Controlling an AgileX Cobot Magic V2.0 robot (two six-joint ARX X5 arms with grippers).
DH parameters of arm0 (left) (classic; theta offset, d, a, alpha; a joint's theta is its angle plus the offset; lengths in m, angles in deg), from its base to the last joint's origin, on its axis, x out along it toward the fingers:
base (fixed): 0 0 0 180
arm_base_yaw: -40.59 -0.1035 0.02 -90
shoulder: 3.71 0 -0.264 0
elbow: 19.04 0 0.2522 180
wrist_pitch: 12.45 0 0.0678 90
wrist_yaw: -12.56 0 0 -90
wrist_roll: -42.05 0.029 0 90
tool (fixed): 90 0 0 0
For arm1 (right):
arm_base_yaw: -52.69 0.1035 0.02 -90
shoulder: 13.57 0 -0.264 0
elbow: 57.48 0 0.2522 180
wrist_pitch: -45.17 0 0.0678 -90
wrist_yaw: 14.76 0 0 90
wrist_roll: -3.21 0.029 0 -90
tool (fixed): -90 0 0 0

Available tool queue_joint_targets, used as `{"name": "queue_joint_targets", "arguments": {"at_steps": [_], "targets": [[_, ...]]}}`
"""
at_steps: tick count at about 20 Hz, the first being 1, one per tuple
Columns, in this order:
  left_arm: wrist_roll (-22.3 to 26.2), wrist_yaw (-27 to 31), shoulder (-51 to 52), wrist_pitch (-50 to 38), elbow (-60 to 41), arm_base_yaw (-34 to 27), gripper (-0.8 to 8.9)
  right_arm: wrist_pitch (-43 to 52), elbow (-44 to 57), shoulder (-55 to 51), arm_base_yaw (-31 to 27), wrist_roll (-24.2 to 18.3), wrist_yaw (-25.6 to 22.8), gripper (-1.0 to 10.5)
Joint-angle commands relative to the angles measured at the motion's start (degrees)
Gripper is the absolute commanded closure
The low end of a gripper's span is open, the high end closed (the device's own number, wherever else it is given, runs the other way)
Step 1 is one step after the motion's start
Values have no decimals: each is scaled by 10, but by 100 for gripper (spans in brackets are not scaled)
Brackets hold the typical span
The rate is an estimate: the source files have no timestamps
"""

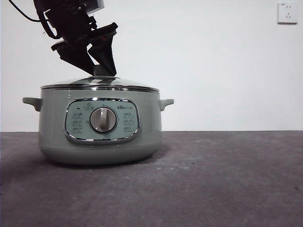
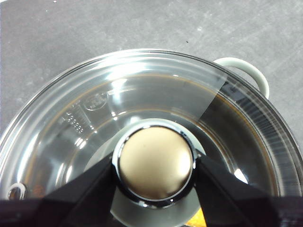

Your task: Pick up the corn,open the lid,put the corn in the pot,close the lid

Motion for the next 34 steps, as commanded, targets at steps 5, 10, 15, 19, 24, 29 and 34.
{"name": "queue_joint_targets", "arguments": {"at_steps": [5,10,15,19,24,29,34], "targets": [[1,-2,23,1,7,-4,328,-16,4,0,1,2,0,506],[-2,-6,83,93,47,-6,329,-16,4,0,1,-5,0,506],[-36,-104,200,211,53,-5,343,-16,4,2,1,-26,0,506],[-37,-111,304,319,53,-4,343,-16,4,2,1,-41,0,506],[-37,-138,397,423,53,-4,343,-16,4,5,1,-56,12,506],[-38,-138,427,459,53,-4,343,-16,4,6,1,-60,27,506],[-38,-139,427,459,53,-4,343,-16,4,6,1,-60,28,507]]}}
